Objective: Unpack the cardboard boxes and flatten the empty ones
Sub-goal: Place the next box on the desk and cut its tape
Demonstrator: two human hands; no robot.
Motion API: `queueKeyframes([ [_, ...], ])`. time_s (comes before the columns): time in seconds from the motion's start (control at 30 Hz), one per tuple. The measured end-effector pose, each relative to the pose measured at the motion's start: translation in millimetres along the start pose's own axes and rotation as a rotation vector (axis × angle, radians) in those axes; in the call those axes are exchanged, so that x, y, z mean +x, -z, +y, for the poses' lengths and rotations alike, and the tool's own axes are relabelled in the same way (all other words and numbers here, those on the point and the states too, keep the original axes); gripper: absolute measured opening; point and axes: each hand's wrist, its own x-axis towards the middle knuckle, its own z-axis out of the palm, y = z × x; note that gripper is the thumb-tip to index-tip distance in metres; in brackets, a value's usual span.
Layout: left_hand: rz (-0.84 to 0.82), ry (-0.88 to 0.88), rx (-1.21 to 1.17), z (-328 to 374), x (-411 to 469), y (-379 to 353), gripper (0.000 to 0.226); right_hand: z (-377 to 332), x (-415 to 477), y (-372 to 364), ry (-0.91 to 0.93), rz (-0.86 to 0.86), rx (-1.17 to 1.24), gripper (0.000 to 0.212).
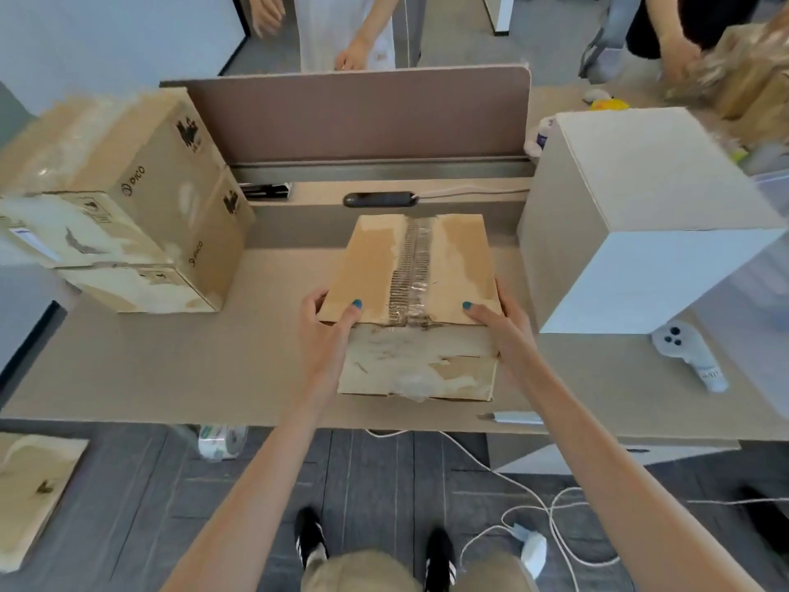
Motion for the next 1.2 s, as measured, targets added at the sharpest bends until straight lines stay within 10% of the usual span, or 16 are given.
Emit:
queueKeyframes([
  [0.43,0.006,-0.078,0.067,-44,8,-35,0.052,31,40,21,-0.067,-0.056,-0.125,0.087],
  [0.73,-0.065,-0.048,0.118,-69,-3,-31,0.067,51,34,31,-0.093,-0.038,-0.207,0.064],
  [0.9,-0.064,-0.346,0.446,-82,-8,-23,0.056,80,11,43,-0.157,-0.042,-0.379,0.084],
  [1.2,-0.14,-0.533,0.684,-101,-12,-23,0.052,131,-18,62,-0.092,-0.044,-1.071,0.042],
])
